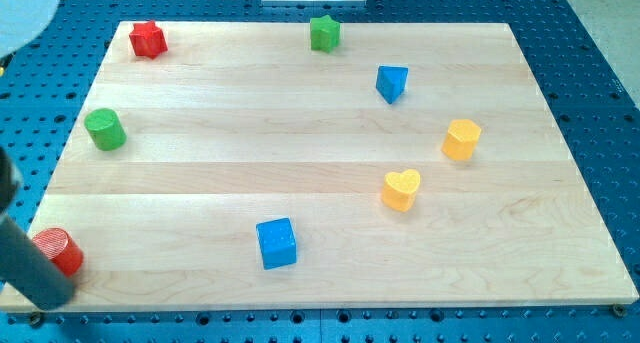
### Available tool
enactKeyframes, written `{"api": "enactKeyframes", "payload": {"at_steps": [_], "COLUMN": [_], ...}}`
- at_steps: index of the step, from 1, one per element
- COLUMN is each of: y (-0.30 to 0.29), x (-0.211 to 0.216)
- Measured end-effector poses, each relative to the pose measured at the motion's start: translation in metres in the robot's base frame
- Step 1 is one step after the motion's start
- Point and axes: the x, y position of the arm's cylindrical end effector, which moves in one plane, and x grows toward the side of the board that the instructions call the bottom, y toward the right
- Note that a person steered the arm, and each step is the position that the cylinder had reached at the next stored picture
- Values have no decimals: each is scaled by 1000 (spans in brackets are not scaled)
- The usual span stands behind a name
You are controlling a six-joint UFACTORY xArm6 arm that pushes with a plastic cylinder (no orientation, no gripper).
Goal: Place the yellow heart and red circle in horizontal line
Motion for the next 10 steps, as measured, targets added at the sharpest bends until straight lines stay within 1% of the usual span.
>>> {"api": "enactKeyframes", "payload": {"at_steps": [1, 2, 3, 4, 5, 6, 7, 8, 9, 10], "y": [17, -16, -45, -17, 26, 77, 85, 110, 70, -21], "x": [-56, -23, -45, -90, -106, -110, -132, -138, -145, -126]}}
